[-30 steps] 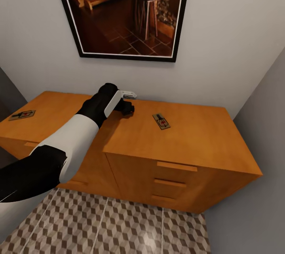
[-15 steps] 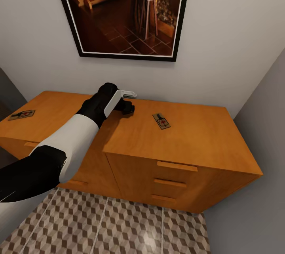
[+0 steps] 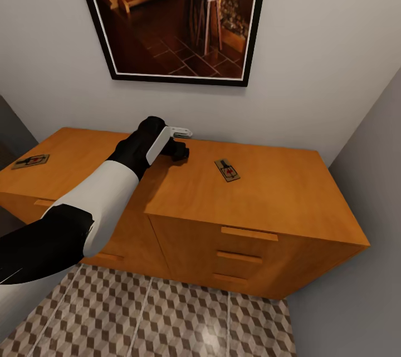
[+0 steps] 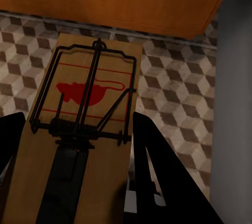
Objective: Take the four mousetraps from the cabinet in the bathroom and place them on the bathroom floor. Make sure all four end up on the same floor surface, and ensure that at least two of them are either under or directly next to the same bathroom sink.
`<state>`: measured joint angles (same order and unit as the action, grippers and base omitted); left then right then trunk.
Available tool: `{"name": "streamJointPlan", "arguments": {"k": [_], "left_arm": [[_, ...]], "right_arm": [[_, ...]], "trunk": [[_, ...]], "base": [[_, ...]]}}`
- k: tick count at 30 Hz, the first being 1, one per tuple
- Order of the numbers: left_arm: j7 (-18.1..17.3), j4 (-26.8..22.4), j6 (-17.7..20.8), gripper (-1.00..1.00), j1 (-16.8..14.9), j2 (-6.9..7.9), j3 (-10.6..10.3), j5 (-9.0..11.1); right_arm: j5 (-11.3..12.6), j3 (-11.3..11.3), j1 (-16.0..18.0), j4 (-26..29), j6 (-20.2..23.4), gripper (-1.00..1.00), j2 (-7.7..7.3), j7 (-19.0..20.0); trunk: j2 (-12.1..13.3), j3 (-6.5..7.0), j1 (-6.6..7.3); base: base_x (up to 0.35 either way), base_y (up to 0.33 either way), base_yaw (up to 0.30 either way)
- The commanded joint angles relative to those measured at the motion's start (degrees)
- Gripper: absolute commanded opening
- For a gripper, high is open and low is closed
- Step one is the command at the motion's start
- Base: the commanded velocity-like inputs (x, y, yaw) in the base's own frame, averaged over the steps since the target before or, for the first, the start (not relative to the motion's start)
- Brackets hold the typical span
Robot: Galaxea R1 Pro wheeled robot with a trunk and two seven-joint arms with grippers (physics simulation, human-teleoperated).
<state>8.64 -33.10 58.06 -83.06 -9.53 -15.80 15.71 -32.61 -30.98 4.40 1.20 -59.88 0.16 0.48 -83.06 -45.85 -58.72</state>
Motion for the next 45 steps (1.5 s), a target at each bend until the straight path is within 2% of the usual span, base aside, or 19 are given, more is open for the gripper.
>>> {"name": "streamJointPlan", "arguments": {"k": [1, 34, 45], "left_arm": [[0.5, 1.3, 0.2, -1.0, 0.0, 0.04, -0.3, 0.0], [0.6, 1.2, 0.2, -1.0, 0.0, 0.04, -0.3, 0.0], [0.6, -1.3, 0.2, -1.0, 0.0, 0.04, -0.2, 0.0]], "right_arm": [[-0.3, -0.5, 0.0, 0.0, -0.1, -1.0, 0.01, 0.3], [-0.3, -0.5, 0.0, 0.0, -0.1, -1.0, 0.01, 0.3], [-0.3, -0.5, 0.0, 0.0, -0.1, -1.0, 0.01, 0.3]], "trunk": [[0.0, -0.05, 0.0], [0.0, -0.05, 0.0], [0.0, -0.05, 0.0]], "base": [[0.0, 0.0, 0.0], [0.0, 0.0, 0.0], [0.0, 0.0, 0.0]]}}
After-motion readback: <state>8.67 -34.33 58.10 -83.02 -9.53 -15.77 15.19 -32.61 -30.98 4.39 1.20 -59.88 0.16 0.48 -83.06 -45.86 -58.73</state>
